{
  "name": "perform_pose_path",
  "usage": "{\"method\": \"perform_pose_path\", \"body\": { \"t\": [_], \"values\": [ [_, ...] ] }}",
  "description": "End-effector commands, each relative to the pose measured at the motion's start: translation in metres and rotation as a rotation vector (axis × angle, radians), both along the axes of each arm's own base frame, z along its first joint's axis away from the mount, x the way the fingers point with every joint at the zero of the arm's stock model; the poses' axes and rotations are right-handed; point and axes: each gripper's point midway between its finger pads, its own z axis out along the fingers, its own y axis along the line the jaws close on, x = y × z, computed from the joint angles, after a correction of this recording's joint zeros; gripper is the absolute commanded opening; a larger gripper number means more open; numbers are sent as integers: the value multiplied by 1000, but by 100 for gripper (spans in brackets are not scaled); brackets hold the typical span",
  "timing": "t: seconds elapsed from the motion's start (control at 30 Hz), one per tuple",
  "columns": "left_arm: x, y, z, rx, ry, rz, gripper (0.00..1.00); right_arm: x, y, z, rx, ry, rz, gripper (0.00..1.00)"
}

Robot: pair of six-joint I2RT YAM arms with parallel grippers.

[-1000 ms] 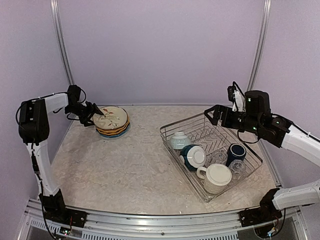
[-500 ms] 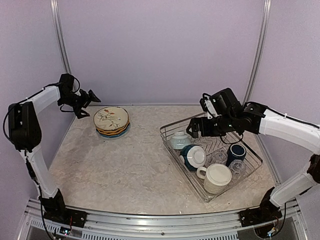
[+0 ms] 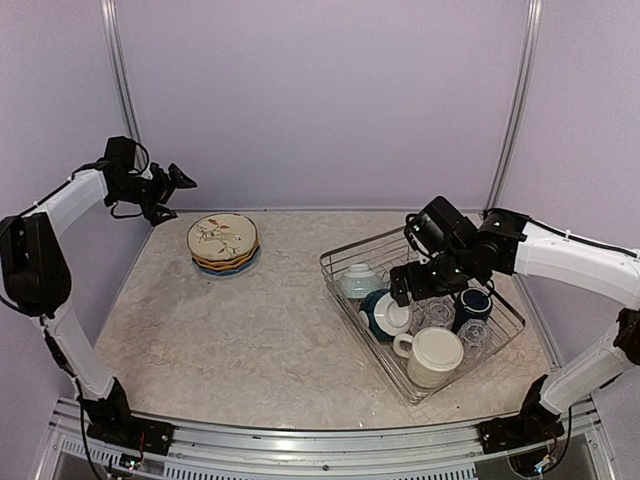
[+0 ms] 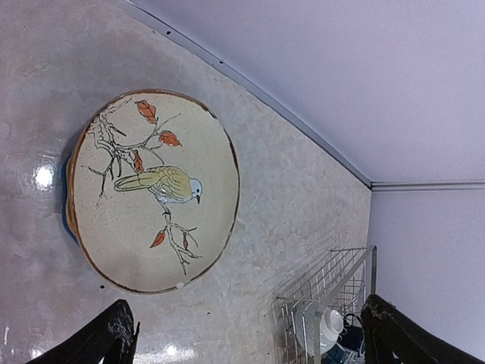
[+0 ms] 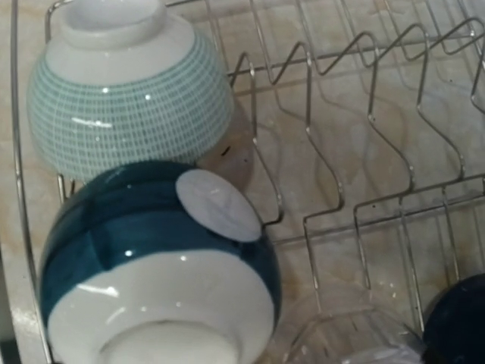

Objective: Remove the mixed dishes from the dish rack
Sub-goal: Grab the bowl from the dish rack.

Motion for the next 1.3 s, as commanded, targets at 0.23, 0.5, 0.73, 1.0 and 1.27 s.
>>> {"method": "perform_pose_path", "body": {
  "t": [0.23,0.5,0.73,1.0,1.27],
  "values": [
    [-40,-60,48,19,-146,-146,99,34,57,0,-20,-50,203,100],
    [-49,-82,38,15,-125,-207,99,63,68,26,-254,-243,552,100],
    [-53,-91,37,-5,-114,-233,99,109,66,14,9,-54,334,100],
    [-58,-100,41,-35,-118,-261,99,122,89,-11,142,1,235,100],
    [-61,-111,37,-26,-111,-287,99,125,92,-46,92,65,200,91]
  ]
}}
